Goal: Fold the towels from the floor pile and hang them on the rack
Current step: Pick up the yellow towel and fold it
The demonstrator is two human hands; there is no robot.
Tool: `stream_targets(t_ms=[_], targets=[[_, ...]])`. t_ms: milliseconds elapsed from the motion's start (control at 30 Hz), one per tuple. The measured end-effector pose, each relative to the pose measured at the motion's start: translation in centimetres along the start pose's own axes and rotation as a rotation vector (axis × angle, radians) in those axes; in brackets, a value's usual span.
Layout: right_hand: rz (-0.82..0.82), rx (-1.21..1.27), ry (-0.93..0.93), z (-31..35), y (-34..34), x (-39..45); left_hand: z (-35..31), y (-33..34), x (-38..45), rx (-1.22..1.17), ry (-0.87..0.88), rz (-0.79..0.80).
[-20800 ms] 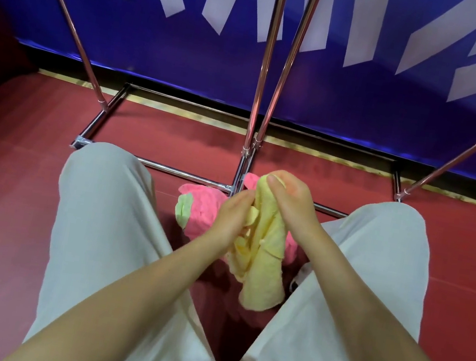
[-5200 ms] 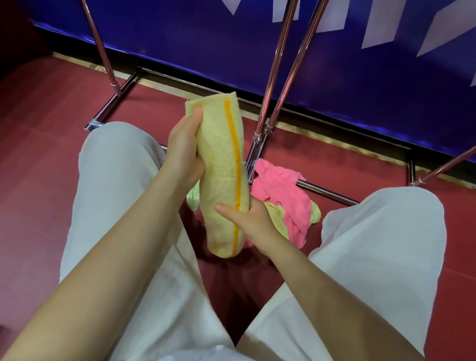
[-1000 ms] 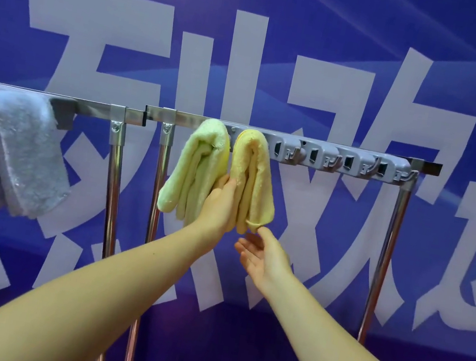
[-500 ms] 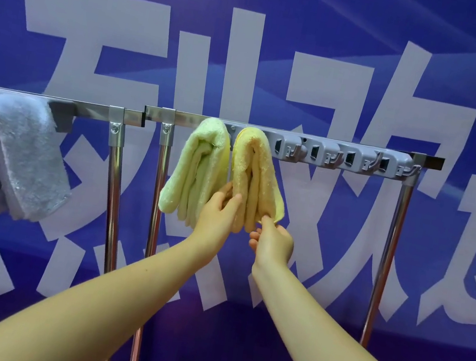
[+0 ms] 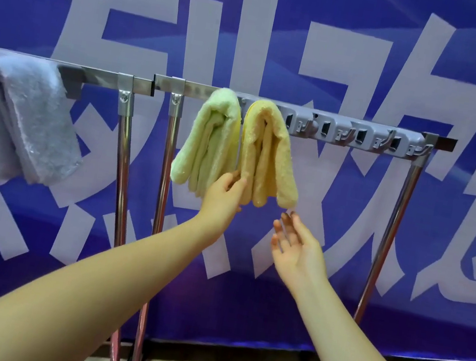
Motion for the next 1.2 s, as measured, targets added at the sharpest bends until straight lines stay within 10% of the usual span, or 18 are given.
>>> stream_targets(t_ms=[267, 533, 800, 1200], targets=[[-0.229, -0.794, 0.208, -9.9, -9.0, -6.7, 9.9, -4.9, -10.6, 0.191, -0.304, 0.089], [0.137, -1.462, 0.562, -27.3, -23.8, -16.5, 27.7, -13.6, -27.8, 0.398, -0.771, 0.099], [0.139, -1.646, 0.928, -37.0, -31.6, -20.3, 38.9, -17.2, -37.2, 0.384, -1.056, 0.087], [-0.012, -2.079, 0.928, -42.1, -42.4, -18.7, 49.9, -12.8, -43.6, 0.371, -1.334, 0.268]])
Point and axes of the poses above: each hand's wrist, its own x-axis towards the middle knuckle, its own y-axis out of the palm, z = x × y, the point moved 1 cm from there along x, towards the middle knuckle, and after that the axes turned 5 degrees about x, right-handed, at the moved point
